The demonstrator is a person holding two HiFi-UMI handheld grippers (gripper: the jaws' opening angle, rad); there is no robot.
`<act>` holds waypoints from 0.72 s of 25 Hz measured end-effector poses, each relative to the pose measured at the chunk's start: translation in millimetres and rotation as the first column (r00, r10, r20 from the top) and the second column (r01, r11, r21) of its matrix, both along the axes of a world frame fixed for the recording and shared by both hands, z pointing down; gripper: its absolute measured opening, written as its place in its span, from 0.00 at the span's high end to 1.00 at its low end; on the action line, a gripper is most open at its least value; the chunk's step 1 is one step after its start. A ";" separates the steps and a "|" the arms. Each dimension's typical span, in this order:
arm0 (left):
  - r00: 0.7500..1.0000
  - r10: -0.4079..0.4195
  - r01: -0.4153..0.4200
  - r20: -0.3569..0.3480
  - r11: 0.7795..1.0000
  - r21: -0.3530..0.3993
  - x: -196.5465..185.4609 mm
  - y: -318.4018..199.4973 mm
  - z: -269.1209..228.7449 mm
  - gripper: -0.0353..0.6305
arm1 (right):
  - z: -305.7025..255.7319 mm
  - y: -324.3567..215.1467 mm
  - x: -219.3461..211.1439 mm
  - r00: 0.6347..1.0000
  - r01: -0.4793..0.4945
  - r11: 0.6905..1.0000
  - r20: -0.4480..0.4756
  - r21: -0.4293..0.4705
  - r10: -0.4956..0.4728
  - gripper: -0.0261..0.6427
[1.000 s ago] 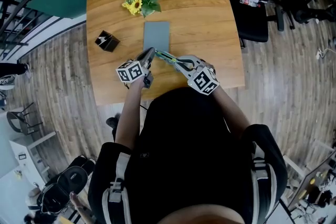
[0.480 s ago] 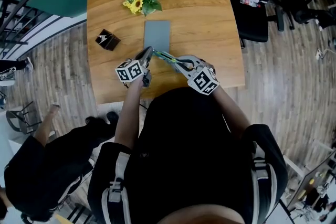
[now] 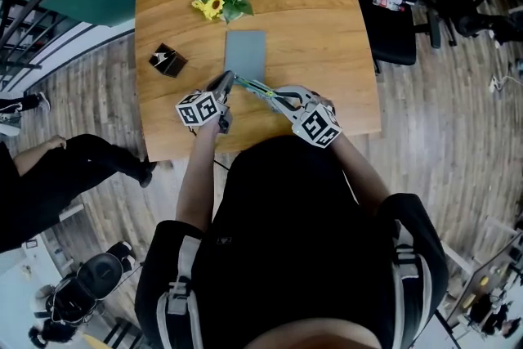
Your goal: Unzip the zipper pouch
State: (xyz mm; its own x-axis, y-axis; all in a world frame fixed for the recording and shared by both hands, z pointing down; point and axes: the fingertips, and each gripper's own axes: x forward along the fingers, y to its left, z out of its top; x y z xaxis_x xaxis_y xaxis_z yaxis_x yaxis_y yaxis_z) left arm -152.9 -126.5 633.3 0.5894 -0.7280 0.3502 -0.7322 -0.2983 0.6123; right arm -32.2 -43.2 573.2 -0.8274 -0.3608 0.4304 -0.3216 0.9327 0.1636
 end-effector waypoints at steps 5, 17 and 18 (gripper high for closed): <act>1.000 -0.010 0.010 0.001 1.000 0.005 -4.0 0.8 -1.1 0.95 | -2.5 3.3 -5.8 1.000 0.007 1.000 -0.002 0.004 -0.007 0.94; 0.999 -0.035 0.036 -0.039 0.999 0.027 -19.6 10.3 -5.8 0.94 | -1.3 10.7 -16.1 1.000 -0.008 1.000 0.013 -0.017 0.008 0.94; 0.998 -0.039 0.041 -0.051 0.999 0.031 -21.9 12.0 -6.7 0.94 | -1.6 10.7 -16.4 1.000 -0.013 1.000 0.013 -0.020 0.013 0.94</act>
State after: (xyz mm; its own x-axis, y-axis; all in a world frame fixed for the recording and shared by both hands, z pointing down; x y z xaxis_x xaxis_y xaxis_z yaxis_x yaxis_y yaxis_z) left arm -174.7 -114.5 626.5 0.5760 -0.7616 0.2969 -0.7121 -0.2891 0.6398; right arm -48.5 -32.5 571.5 -0.8281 -0.3633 0.4269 -0.3359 0.9313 0.1410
